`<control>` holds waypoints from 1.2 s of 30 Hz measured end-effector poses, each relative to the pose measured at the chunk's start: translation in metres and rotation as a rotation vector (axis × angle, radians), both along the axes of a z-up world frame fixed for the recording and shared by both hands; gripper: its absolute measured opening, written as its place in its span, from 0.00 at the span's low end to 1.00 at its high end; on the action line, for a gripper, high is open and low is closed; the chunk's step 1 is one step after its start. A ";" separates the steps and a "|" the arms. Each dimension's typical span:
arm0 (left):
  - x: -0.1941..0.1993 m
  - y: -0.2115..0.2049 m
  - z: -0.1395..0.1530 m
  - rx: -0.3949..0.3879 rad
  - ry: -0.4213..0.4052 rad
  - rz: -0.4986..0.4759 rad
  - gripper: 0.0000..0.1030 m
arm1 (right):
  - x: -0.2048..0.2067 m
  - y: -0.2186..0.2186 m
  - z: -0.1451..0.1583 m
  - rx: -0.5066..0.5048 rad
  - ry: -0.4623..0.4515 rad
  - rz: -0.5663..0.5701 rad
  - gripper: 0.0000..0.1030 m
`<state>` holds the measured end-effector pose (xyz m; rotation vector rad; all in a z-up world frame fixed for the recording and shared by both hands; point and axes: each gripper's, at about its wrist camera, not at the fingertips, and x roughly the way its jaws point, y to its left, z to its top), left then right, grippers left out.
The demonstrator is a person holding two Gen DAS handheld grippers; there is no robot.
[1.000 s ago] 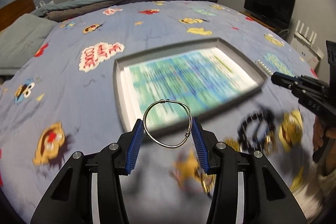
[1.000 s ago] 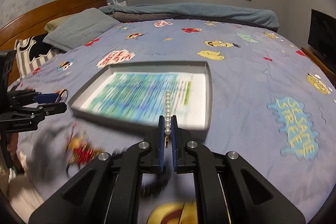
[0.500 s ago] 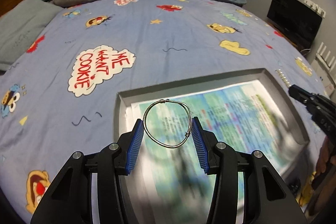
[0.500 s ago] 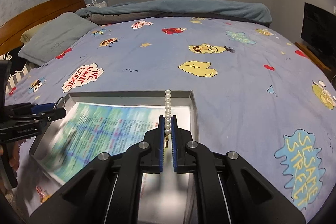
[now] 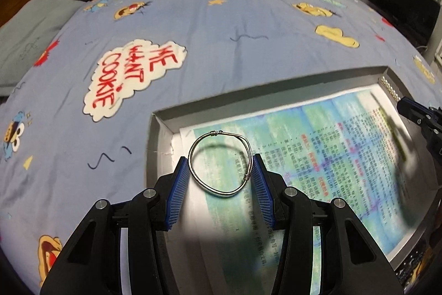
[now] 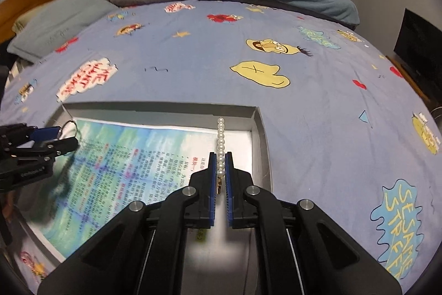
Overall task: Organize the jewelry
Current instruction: 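Carry the bangle and hairpin into the grey box and open both grippers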
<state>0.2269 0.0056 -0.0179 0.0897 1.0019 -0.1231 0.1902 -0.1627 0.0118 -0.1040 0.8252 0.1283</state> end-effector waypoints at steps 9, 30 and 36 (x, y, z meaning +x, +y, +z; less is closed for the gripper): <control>0.000 0.001 -0.002 -0.022 -0.001 -0.011 0.47 | 0.006 0.000 -0.014 -0.017 0.075 -0.014 0.06; -0.029 0.007 0.038 -0.040 -0.150 0.015 0.67 | -0.016 -0.017 0.020 0.140 -0.015 -0.037 0.56; -0.059 0.012 0.066 -0.076 -0.191 0.040 0.77 | -0.041 -0.029 0.048 0.204 -0.064 -0.057 0.76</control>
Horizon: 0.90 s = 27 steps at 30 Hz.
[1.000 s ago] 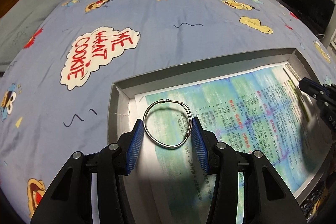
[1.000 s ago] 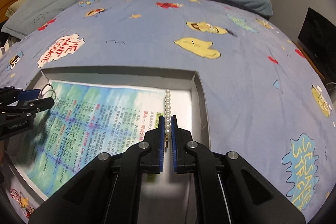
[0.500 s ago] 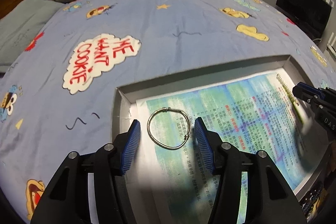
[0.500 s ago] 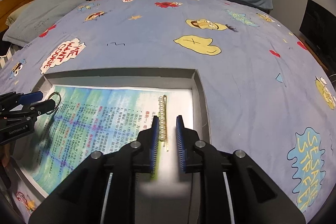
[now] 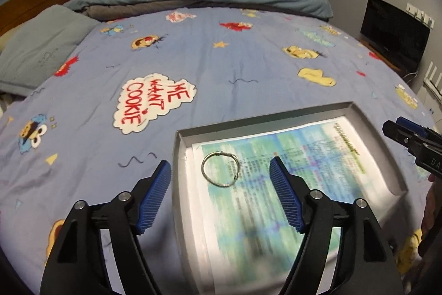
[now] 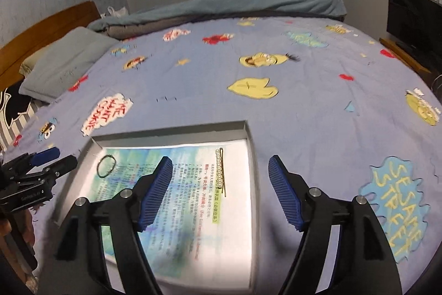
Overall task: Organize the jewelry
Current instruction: 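Carry the bangle and hairpin into the grey box and open both grippers, then move both open tools back to the jewelry pile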
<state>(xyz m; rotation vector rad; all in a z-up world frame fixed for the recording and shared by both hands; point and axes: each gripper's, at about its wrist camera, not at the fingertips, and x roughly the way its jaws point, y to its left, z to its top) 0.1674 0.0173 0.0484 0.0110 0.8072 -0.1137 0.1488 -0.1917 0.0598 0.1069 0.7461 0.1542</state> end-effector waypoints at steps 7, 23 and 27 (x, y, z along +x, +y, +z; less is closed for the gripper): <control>-0.042 0.007 0.033 0.033 -0.041 0.018 0.89 | -0.048 -0.004 0.031 0.012 -0.050 0.006 0.93; -0.143 0.016 0.075 -0.009 -0.146 -0.013 0.92 | -0.136 -0.004 0.074 0.006 -0.145 0.009 0.95; -0.159 0.018 0.073 -0.011 -0.158 -0.019 0.92 | -0.151 -0.004 0.072 0.003 -0.146 0.015 0.95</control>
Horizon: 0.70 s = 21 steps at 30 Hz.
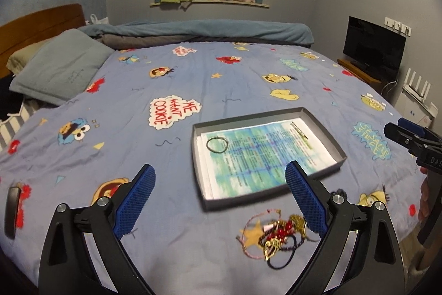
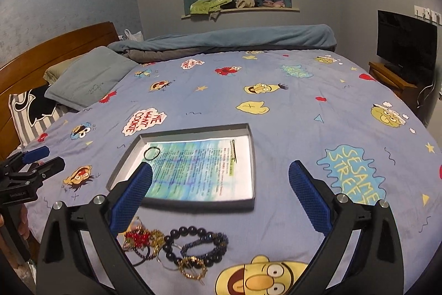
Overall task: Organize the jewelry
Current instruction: 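Move both open tools back to the jewelry pile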
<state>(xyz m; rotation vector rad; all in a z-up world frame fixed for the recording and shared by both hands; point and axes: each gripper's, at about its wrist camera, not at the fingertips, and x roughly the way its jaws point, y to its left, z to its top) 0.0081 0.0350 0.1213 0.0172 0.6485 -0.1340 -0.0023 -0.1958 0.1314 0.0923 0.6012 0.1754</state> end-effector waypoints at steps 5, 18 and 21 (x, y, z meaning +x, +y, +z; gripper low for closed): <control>-0.019 0.000 -0.013 0.016 -0.007 -0.003 0.92 | -0.014 0.001 -0.009 -0.008 0.009 0.010 0.95; -0.032 -0.011 -0.083 0.057 0.066 -0.043 0.92 | -0.037 0.001 -0.065 -0.022 0.056 0.063 0.95; -0.030 -0.015 -0.098 0.039 0.088 -0.057 0.92 | -0.037 -0.003 -0.080 -0.026 0.076 0.063 0.95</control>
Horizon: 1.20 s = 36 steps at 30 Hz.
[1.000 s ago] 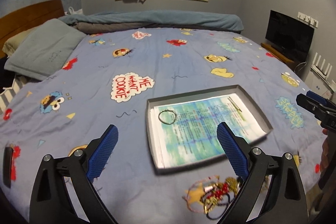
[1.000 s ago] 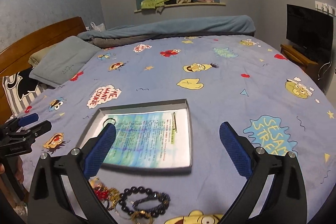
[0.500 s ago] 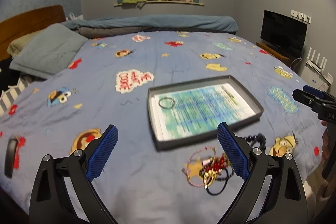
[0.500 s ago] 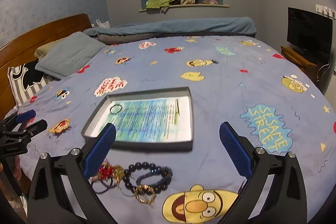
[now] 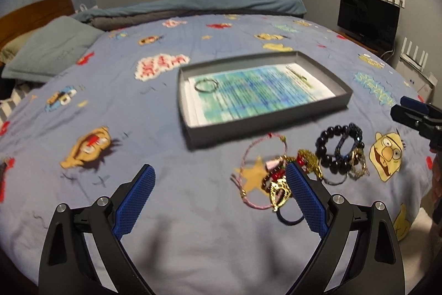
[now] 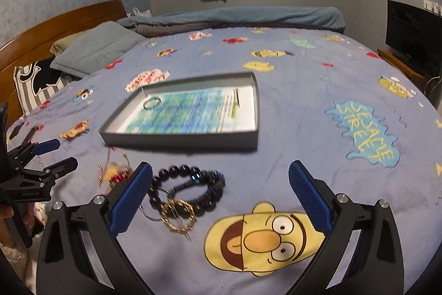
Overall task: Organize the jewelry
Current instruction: 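Move both open tools back to the jewelry pile, then grasp the gold ring hair clip with the right gripper while the left grasps the pink bracelet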
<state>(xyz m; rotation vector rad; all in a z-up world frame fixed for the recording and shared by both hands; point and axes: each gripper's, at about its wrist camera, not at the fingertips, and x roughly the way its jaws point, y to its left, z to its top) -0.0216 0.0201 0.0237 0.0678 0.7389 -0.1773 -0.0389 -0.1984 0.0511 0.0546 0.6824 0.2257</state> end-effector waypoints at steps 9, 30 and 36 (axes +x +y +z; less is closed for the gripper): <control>0.002 -0.003 -0.023 0.035 -0.012 -0.002 0.92 | -0.013 0.010 -0.037 -0.052 0.051 0.102 0.94; 0.013 -0.009 -0.041 0.005 0.065 -0.066 0.89 | -0.018 0.057 -0.069 -0.143 0.063 0.184 0.52; 0.015 -0.007 -0.042 0.000 0.073 -0.074 0.79 | -0.016 0.056 -0.068 -0.145 0.065 0.177 0.36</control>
